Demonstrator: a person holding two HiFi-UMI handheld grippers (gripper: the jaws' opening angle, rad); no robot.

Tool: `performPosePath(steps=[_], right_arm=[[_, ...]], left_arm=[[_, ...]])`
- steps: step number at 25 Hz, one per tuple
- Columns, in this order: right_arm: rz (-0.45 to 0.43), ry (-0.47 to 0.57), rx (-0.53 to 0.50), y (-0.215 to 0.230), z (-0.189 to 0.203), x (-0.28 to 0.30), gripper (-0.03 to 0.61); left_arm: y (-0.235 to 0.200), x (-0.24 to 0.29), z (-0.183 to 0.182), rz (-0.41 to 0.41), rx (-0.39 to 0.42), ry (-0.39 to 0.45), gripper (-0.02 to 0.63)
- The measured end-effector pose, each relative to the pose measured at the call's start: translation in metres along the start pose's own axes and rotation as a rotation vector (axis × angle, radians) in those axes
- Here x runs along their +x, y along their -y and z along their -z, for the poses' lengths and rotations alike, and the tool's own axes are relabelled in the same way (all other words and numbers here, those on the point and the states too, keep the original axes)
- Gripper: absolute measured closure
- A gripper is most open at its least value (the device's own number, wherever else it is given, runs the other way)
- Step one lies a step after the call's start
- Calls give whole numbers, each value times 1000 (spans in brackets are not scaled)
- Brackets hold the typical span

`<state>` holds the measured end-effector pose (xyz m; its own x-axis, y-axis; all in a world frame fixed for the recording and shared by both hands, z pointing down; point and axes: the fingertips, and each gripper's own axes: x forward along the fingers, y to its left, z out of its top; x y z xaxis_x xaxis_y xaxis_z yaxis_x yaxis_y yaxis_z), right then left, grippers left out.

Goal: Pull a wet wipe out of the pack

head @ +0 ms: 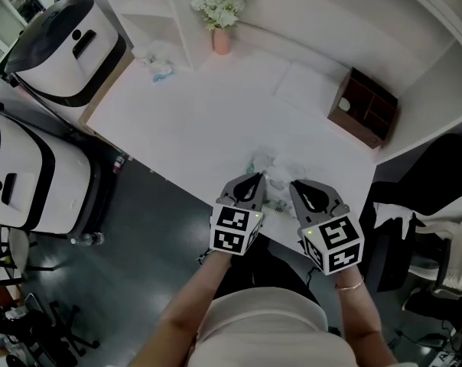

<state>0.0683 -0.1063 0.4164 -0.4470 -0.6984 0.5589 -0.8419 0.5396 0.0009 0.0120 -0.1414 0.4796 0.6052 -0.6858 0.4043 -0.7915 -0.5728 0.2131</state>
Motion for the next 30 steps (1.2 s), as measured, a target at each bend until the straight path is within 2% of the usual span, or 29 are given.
performPosePath(steps=[18,30], right_arm=[[74,262,202,22,-38,-54,568],[100,339,236,22,-52,-75,568]], left_arm=[[5,-2,0,0,33,-10,618],[7,-4,0,8,52,-13,618]])
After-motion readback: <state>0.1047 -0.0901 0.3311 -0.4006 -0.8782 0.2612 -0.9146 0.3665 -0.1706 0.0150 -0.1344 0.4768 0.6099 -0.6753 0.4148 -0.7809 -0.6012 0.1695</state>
